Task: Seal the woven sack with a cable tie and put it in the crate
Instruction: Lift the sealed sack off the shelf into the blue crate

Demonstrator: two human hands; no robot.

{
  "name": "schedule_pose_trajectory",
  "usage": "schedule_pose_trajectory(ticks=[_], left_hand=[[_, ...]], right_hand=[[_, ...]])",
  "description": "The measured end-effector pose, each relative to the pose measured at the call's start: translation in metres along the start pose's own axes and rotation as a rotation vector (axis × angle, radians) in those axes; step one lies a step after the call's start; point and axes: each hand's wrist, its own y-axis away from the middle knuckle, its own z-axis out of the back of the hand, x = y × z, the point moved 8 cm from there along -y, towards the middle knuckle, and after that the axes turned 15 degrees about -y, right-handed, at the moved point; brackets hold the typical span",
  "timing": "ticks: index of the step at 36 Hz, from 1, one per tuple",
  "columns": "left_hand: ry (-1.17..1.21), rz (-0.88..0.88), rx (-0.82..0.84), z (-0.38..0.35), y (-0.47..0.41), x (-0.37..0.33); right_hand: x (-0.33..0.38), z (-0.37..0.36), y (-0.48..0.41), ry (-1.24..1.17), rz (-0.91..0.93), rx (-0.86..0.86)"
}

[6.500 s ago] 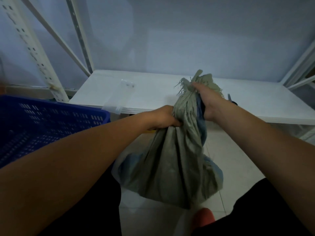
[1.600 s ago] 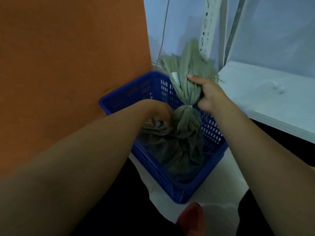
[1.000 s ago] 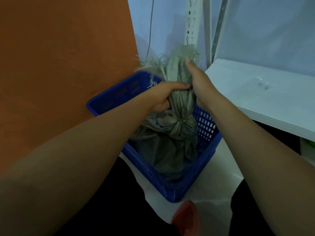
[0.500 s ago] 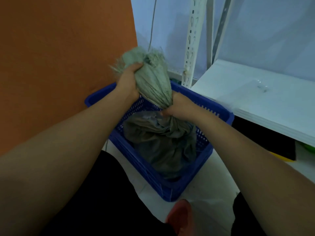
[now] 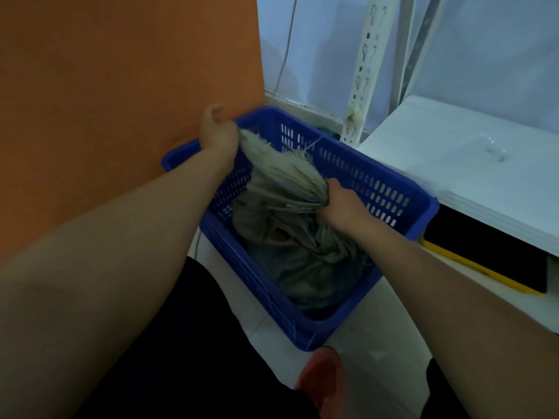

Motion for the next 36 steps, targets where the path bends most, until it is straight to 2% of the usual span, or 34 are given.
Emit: schedule_pose_trajectory(ticks=[3,5,7,9,11,14,16,17,19,21,24,26,29,32,33,36], left_hand=[[0.001,-0.141,-0.002,-0.007,0.006,-0.022],[0.037,-0.220,-0.036,-0.007,0.013,-0.034],[-0.065,-0.385,0.052,-0.015,0.021,-0.048],[-0.240,-0.546,0.333,-0.040,0.037,-0.054],[-0.450,-0.555,0.673,-0.072,0.061,-0.038],[-0.913,-0.364,1.110,-0.105,0.096,0.019],[-1.026,-0.148,1.323,-0.106,0.109,0.055],[-1.047,-0.061,1.363,-0.102,0.108,0.068],[-1.104,0.076,1.336,-0.091,0.095,0.084],[-1.256,0.146,1.225,-0.075,0.072,0.094],[-1.563,0.113,1.037,-0.050,0.041,0.106],[-1.642,0.078,1.030,-0.040,0.038,0.114],[-1.588,0.032,1.051,-0.045,0.033,0.126],[-1.558,-0.267,0.836,-0.060,0.022,0.100],[-1.438,-0.303,0.860,-0.069,0.028,0.089],[-1.064,-0.235,1.088,-0.102,0.060,0.074]], right_hand=[[-0.004,-0.011,-0.003,0.042,-0.004,0.020],[-0.002,-0.028,0.001,0.096,0.040,0.165],[0.002,-0.046,0.010,0.143,0.110,0.291],[0.006,-0.058,0.014,0.208,0.179,0.358],[0.011,-0.066,0.013,0.279,0.217,0.392],[0.025,-0.062,0.006,0.325,0.263,0.372],[0.030,-0.057,0.005,0.319,0.277,0.346],[0.030,-0.055,0.004,0.304,0.289,0.334],[0.028,-0.053,0.004,0.274,0.310,0.315],[0.024,-0.054,0.003,0.262,0.307,0.311],[0.018,-0.053,0.007,0.295,0.261,0.336],[0.012,-0.052,0.008,0.313,0.222,0.345],[0.001,-0.043,0.004,0.283,0.163,0.283],[-0.007,-0.027,-0.005,0.178,0.110,0.113],[-0.008,-0.021,-0.008,0.143,0.106,0.053],[-0.009,-0.009,-0.013,0.062,0.101,-0.085]])
